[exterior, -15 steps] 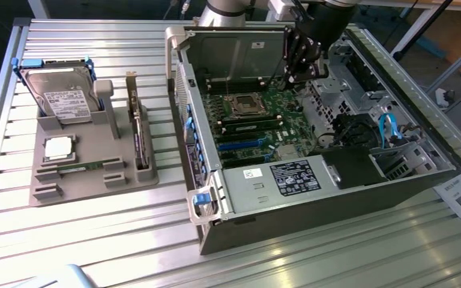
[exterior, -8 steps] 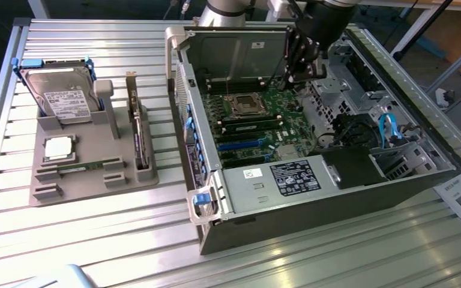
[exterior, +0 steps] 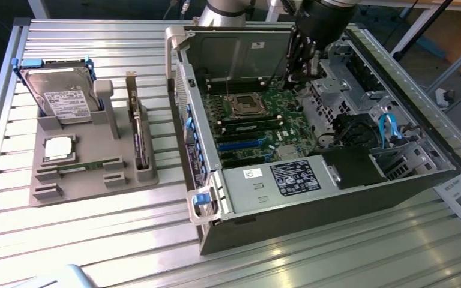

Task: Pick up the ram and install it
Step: 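Press down the ram until it locks into place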

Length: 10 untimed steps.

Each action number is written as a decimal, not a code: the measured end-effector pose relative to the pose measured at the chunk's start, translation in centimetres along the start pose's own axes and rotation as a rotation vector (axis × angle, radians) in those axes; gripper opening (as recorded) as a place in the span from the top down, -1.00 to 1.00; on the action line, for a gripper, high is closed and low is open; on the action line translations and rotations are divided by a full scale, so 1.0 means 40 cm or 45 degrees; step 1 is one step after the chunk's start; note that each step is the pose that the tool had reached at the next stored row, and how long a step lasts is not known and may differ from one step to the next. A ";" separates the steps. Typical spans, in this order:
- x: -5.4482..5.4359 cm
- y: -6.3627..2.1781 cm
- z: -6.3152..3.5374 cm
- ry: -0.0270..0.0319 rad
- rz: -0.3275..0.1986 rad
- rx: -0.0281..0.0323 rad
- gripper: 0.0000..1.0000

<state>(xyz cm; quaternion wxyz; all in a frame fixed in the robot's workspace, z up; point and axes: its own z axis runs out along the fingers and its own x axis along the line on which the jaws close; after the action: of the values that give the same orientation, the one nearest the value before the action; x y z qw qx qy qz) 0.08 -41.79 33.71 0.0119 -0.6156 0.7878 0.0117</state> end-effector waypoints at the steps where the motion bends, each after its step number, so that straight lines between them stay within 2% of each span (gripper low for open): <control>1: 0.000 0.000 0.000 -0.0002 0.039 0.0012 0.80; 4: 0.000 0.000 0.000 -0.0004 0.108 0.0036 0.80; 6: 0.000 0.000 0.000 -0.0007 0.201 0.0067 0.80; 10: 0.000 0.000 0.000 -0.0012 0.305 0.0101 0.80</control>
<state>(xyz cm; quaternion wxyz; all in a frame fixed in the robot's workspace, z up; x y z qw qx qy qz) 0.08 -41.79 33.71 0.0133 -0.5170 0.8558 0.0102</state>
